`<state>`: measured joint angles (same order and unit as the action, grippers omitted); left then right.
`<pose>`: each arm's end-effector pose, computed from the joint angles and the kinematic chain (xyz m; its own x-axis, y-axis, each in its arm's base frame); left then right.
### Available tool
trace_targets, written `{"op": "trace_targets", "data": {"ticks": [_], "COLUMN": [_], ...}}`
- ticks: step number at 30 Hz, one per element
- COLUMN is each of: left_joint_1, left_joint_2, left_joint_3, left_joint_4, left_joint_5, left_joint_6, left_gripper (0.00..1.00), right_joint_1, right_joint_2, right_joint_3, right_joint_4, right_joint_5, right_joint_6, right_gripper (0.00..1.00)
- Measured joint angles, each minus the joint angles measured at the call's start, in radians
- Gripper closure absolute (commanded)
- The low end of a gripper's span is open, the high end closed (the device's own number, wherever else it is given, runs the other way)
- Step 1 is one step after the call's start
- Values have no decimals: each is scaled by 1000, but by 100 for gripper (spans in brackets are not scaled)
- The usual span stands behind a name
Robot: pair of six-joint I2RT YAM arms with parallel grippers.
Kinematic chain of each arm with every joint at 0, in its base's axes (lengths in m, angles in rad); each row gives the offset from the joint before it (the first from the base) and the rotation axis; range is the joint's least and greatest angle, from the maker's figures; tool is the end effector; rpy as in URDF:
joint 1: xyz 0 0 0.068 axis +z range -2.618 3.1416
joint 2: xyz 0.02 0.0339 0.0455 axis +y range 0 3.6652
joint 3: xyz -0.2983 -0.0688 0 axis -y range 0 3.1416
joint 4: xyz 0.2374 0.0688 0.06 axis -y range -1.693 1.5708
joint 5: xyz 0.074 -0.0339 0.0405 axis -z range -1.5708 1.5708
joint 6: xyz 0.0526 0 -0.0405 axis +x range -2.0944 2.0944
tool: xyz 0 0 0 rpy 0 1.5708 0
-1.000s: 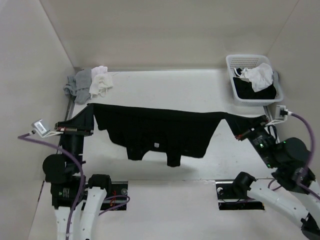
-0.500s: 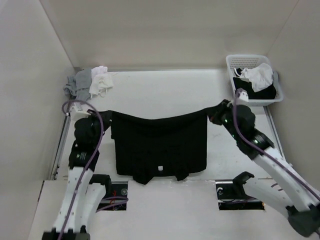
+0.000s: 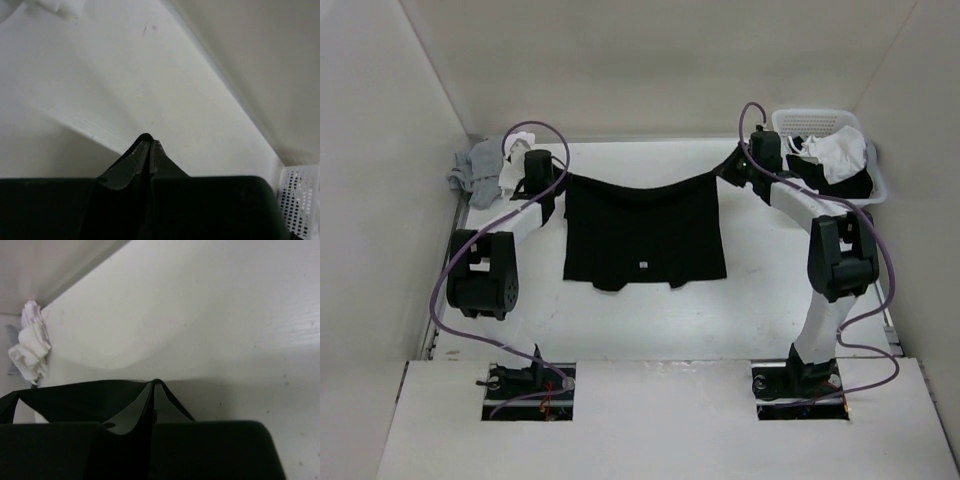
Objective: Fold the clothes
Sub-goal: Fold the tank top
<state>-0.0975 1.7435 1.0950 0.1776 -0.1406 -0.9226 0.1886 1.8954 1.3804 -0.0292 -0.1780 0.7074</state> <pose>0.4078 -0.0325 0.2546 -0.2504 -0.7686 -0.5887 -0.3768 0.6375 -0.6720 0.4490 0.0952 0.2664 -0.6031 0.5360 -0.5907 0.0771 0.7763 0.6257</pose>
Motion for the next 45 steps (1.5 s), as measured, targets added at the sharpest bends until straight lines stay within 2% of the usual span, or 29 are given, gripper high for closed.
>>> {"op": "trace_targets", "data": {"ticks": [4,7,14,23,29,31,34,36,39,42,45], "left_joint_1": [7,8,26,34,72,92,142,169,169,77,-109], "left_joint_2": [18,-3,-223,-583,-644,-644,-648,-662,-705,-709,-623], "left_joint_3": [43,2,-301,-615,-789,-837,-883,-895,-892,-846,-731], "left_joint_4": [20,58,126,177,177,169,154,146,145,138,146], "left_joint_5": [5,6,23,55,91,105,113,119,115,86,44], "left_joint_6": [4,5,-11,-31,-35,-36,-39,-43,-50,-51,-47], "left_gripper": [100,100,100,100,97,91,73,71,74,74,74], "right_joint_1": [-26,-33,-37,-33,7,26,49,55,55,55,55], "right_joint_2": [6,-32,-256,-521,-631,-639,-640,-640,-640,-623,-552], "right_joint_3": [16,-63,-394,-726,-937,-987,-1043,-1064,-1065,-1032,-966], "right_joint_4": [21,68,159,293,319,322,321,322,328,331,349], "right_joint_5": [-18,-23,-32,-32,4,18,43,60,82,100,108], "right_joint_6": [3,8,51,120,154,164,177,182,180,177,172], "right_gripper": [96,96,97,99,98,90,68,56,47,41,41]}}
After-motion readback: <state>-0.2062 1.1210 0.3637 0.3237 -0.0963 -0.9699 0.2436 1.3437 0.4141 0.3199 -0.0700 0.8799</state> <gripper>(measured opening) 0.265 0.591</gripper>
